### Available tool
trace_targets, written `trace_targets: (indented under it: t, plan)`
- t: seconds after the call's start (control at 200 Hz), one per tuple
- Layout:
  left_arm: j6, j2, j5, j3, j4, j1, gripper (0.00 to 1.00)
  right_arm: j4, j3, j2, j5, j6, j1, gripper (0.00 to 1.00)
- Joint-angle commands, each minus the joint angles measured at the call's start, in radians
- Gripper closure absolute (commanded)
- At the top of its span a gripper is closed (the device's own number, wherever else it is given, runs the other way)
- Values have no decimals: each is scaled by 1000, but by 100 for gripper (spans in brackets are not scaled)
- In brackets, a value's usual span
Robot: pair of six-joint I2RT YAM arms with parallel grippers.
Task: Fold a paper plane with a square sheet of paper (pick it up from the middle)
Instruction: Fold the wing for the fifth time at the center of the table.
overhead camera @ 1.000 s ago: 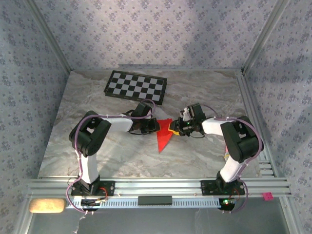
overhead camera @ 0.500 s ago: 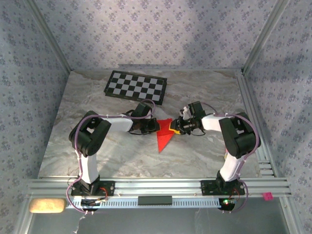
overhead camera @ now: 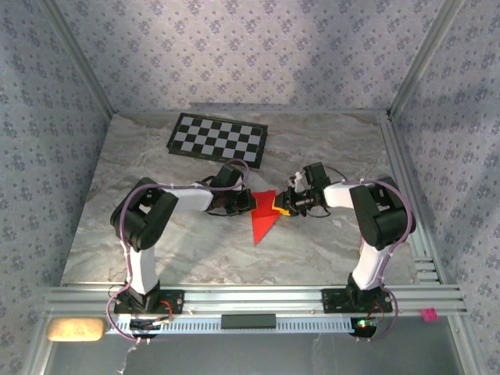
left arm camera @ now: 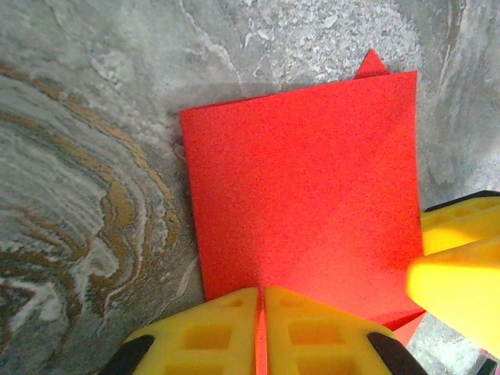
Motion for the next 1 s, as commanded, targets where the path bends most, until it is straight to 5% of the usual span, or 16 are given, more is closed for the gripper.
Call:
trace_targets:
  t: [0.0,0.39,0.63,0.995]
  plan:
    - [16,-6,5,-21,-58,-12,87,2,26,27,-36,-26,-4,76]
    - [18,-12,7,-25,-52,-12,87,-6,37,44,-42,-27,-5,87]
    - [38,-85,4,-29,-38,-12,75,2,22,7,-29,-23,-6,98]
    - [131,-242,-109,-62,-57,-62,61,146,-108,-132,147,260,-5,100]
